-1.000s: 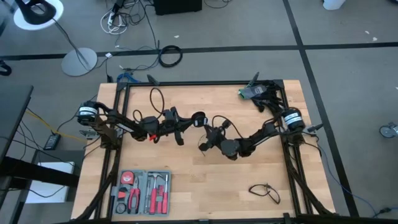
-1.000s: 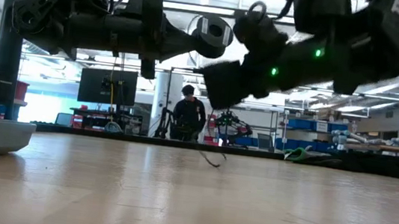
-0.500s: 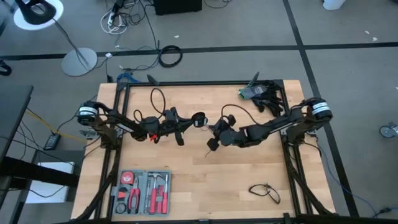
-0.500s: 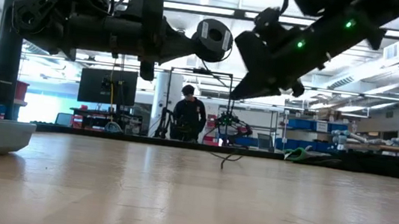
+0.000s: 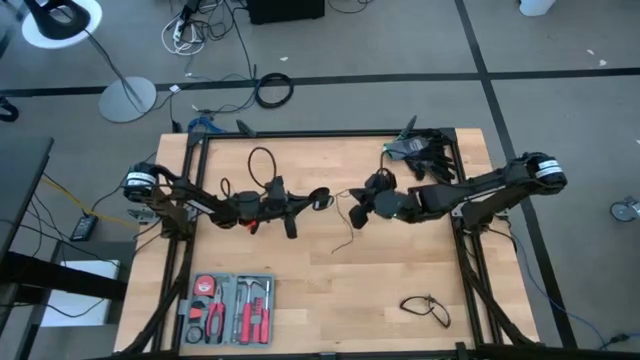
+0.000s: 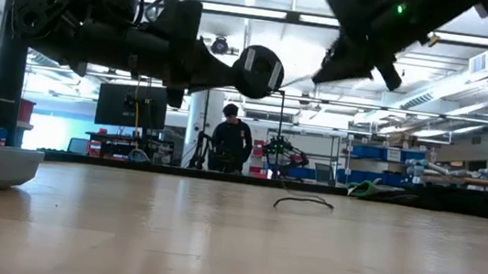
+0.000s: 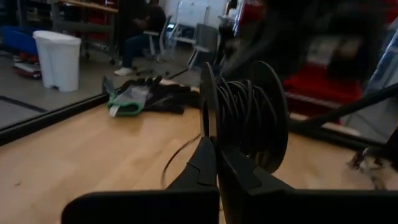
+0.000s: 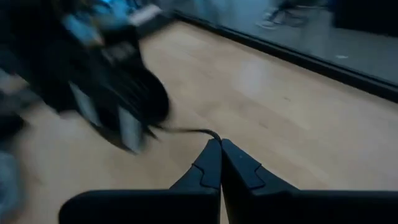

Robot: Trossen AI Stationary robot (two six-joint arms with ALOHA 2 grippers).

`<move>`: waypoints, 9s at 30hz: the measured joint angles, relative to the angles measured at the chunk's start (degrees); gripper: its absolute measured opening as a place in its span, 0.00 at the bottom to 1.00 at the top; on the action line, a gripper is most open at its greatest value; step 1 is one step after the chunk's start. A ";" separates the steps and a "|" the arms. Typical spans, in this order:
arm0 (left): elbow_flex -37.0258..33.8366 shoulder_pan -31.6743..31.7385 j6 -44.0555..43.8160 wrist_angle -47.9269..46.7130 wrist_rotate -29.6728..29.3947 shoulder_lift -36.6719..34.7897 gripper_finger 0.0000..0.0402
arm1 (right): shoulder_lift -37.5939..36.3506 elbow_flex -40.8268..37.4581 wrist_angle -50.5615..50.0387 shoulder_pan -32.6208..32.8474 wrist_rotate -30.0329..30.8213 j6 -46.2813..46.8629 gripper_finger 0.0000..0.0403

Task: Coil cords
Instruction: Coil the black wire onto the spool

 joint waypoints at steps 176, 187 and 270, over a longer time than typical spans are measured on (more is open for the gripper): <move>-1.73 -3.57 -4.19 4.75 -20.80 0.00 0.00 | 23.45 -0.92 10.94 1.98 -16.13 -7.22 0.07; -2.86 -3.56 -4.98 5.39 -20.42 0.02 0.00 | 25.03 -16.50 47.93 7.55 -5.42 -0.48 0.07; 4.06 -3.65 -1.77 -11.30 -23.51 0.09 0.00 | 24.18 9.00 26.27 -6.52 -27.93 -16.60 0.06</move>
